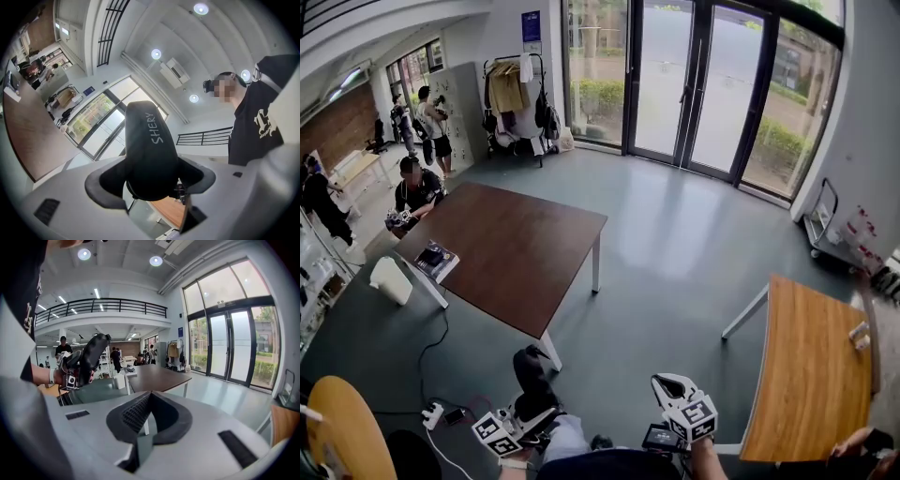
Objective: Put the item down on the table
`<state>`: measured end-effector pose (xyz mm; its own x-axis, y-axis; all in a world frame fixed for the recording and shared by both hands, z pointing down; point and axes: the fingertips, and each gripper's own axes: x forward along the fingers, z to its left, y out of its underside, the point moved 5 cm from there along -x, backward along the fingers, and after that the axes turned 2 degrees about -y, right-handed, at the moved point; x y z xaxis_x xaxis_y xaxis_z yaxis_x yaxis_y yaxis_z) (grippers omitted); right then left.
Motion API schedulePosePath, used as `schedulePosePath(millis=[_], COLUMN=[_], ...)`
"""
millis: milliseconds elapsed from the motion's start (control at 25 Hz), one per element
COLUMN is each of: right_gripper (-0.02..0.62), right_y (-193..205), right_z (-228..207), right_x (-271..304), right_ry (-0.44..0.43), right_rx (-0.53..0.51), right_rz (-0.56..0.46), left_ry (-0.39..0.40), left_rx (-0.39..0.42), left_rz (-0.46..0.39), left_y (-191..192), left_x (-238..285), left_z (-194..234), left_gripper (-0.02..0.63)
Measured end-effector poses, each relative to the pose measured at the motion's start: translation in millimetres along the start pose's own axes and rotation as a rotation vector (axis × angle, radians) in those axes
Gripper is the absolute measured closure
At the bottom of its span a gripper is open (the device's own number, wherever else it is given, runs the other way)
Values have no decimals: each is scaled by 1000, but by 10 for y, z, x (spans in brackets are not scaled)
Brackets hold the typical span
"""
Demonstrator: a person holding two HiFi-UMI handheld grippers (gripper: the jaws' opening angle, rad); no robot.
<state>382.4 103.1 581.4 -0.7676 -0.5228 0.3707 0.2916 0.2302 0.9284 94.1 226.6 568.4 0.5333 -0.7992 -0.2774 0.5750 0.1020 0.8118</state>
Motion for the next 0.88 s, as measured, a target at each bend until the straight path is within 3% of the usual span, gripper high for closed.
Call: schedulePosePath(millis=[560, 880], right_gripper=[606, 607], right_y=[-148, -535], right_z=[-43, -234], right_x=[638, 1071], right_ry=[-21, -14], right_rx=[-10, -37], right_rz=[32, 21], left_ry=[-27, -24], left_rx=[-4, -10], left_rz=[-11, -19], left_y=[-242, -511], left_x=[-19, 186], left_z=[648, 1093], left_gripper=[273, 273])
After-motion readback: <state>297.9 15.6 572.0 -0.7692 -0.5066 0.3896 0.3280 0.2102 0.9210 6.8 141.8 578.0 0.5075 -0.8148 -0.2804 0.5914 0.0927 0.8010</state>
